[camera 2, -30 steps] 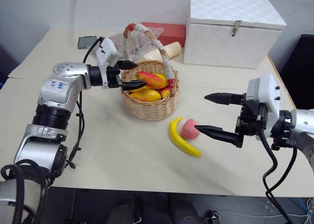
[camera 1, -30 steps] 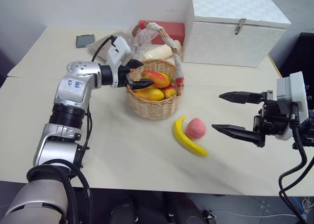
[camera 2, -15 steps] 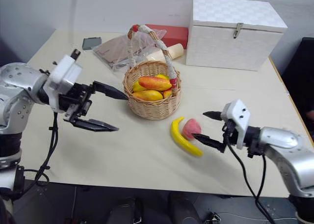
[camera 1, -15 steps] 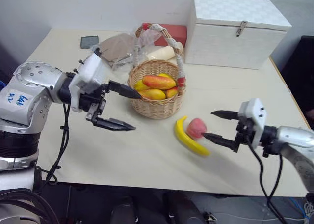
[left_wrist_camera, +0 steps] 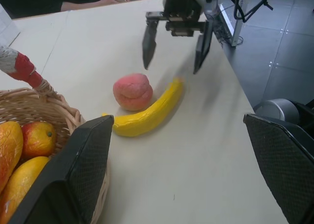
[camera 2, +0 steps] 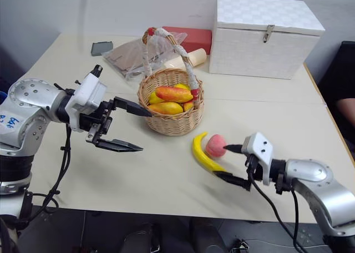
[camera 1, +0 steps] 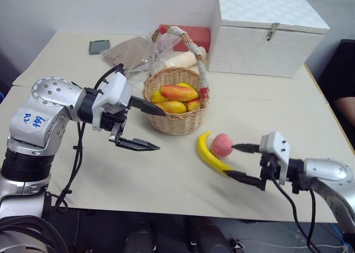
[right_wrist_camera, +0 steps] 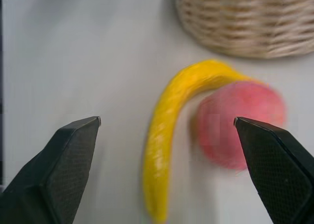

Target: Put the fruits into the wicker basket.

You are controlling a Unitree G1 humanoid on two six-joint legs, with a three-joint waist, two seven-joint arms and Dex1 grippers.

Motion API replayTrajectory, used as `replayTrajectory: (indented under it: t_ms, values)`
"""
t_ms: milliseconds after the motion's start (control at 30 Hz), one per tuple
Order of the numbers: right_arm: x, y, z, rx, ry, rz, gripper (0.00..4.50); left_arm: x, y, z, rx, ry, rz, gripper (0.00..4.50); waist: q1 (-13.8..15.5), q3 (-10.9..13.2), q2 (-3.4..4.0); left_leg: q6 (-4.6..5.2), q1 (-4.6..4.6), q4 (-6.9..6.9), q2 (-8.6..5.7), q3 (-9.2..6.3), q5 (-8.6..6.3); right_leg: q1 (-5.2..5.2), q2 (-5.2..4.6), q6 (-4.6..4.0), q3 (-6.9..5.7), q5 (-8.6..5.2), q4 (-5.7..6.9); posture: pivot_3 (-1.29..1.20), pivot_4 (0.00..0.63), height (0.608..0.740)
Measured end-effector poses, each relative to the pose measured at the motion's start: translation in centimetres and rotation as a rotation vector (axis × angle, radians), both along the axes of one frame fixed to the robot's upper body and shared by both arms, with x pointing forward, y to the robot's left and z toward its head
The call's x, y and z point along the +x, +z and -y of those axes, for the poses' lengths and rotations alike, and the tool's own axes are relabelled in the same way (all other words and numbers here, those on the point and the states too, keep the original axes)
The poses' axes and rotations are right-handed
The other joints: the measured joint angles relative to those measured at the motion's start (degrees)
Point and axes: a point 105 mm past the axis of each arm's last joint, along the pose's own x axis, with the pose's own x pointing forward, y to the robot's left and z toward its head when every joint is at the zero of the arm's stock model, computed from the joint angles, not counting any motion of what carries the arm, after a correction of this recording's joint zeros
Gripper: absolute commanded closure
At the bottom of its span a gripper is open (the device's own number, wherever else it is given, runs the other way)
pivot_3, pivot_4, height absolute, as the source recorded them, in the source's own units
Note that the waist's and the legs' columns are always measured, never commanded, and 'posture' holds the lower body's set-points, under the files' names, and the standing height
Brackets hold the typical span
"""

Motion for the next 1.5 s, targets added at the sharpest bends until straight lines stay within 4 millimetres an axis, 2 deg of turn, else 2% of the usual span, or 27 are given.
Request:
replayTrajectory:
  t_ms: [100,300,433,600,700,767,833,933,1033,1167,1233,1367,1500]
  values:
    - [0.2,-1.5,-0.8,0.008,-0.027,-0.023,0.0,0.0,-0.1,0.2,-0.003,-0.008,-0.003,0.05,-0.32,-0.02,-0.03,-0.01,0.04,-0.03,0.01,0.03,0.01,-0.04,0.01,-0.02,0.01,0.0,0.07,0.0,0.15,0.74]
    - [0.2,-4.2,-1.0,-0.025,-0.052,-0.083,0.0,0.0,0.2,0.1,-0.001,-0.014,-0.003,0.05,0.0,-0.02,-0.03,-0.02,0.02,-0.06,0.0,0.02,-0.01,-0.05,0.01,-0.04,0.0,-0.01,0.04,0.0,0.15,0.74]
    - [0.8,-4.7,-1.0,-0.026,-0.077,-0.061,0.87,0.3,0.1,-0.1,-0.005,0.001,-0.01,0.0,-0.11,-0.02,-0.03,-0.02,0.03,-0.04,0.0,0.03,0.0,-0.05,0.01,-0.04,0.0,-0.01,0.07,0.0,0.15,0.74]
    - [1.2,-4.8,-0.8,-0.051,-0.068,-0.016,2.52,0.4,0.1,-0.1,-0.003,0.004,-0.008,0.0,-0.06,-0.02,-0.03,-0.02,0.03,-0.06,0.0,0.02,0.0,-0.05,0.02,-0.04,-0.01,-0.01,0.06,0.0,0.15,0.74]
    - [1.1,-4.9,-1.2,-0.041,-0.047,-0.011,3.66,0.4,0.1,-0.2,-0.002,0.007,-0.007,0.0,-0.06,-0.02,-0.03,-0.02,0.03,-0.06,0.0,0.03,-0.01,-0.05,0.01,-0.04,0.0,-0.01,0.06,0.0,0.15,0.74]
    - [1.0,-4.9,-1.3,-0.037,-0.034,-0.015,4.06,0.5,0.1,-0.2,-0.004,0.012,-0.006,0.0,-0.04,-0.02,-0.03,-0.02,0.03,-0.05,0.0,0.02,-0.01,-0.05,0.01,-0.04,-0.01,-0.01,0.06,0.0,0.15,0.74]
    - [0.8,-4.6,-1.6,-0.02,-0.014,-0.021,4.06,0.6,0.1,-0.3,-0.009,0.028,-0.008,0.0,-0.09,-0.02,-0.03,-0.02,0.03,-0.05,0.0,0.03,0.0,-0.05,0.01,-0.04,0.0,-0.01,0.07,0.0,0.15,0.74]
    - [0.8,-2.4,-3.0,0.044,0.056,-0.002,4.06,1.0,0.0,-1.0,-0.027,0.088,-0.024,0.0,-0.36,-0.01,-0.02,-0.03,0.04,-0.05,0.02,0.03,0.0,-0.07,0.02,-0.04,0.01,-0.01,0.13,0.0,0.15,0.74]
    - [0.8,1.8,-4.5,0.155,0.137,0.03,4.06,1.2,0.5,-2.6,-0.077,0.173,-0.061,0.0,-0.63,0.01,-0.02,-0.05,0.03,-0.04,0.05,0.0,0.01,-0.11,0.02,-0.07,-0.04,-0.03,0.22,0.0,0.15,0.74]
    - [0.8,8.0,-7.4,0.27,0.284,0.06,4.06,1.2,2.4,-4.3,-0.143,0.257,-0.056,0.0,-1.01,0.03,-0.06,-0.04,0.04,-0.04,0.04,0.0,0.0,-0.13,0.01,-0.09,-0.03,-0.03,0.24,0.0,0.15,0.74]
    - [1.1,10.1,-8.6,0.281,0.316,0.094,4.06,1.2,2.9,-4.6,-0.156,0.278,-0.039,0.0,-0.99,0.03,-0.08,-0.05,0.04,-0.09,0.04,-0.05,0.0,-0.13,0.01,-0.15,-0.07,-0.07,0.21,0.0,0.15,0.74]
    - [2.7,11.7,-10.5,0.274,0.319,0.07,4.06,1.4,3.1,-4.8,-0.16,0.305,-0.018,0.0,-0.78,0.03,-0.08,-0.04,-0.12,-0.14,0.01,0.03,-0.02,-0.29,-0.05,-0.16,-0.04,-0.08,0.14,0.0,0.15,0.74]
    - [5.1,11.2,-11.9,0.191,0.258,0.048,4.06,1.4,3.3,-4.7,-0.167,0.317,-0.001,0.0,-0.72,0.02,-0.08,-0.04,-0.2,-0.14,0.03,0.04,-0.05,-0.34,-0.05,-0.17,-0.05,-0.08,0.03,0.0,0.15,0.74]
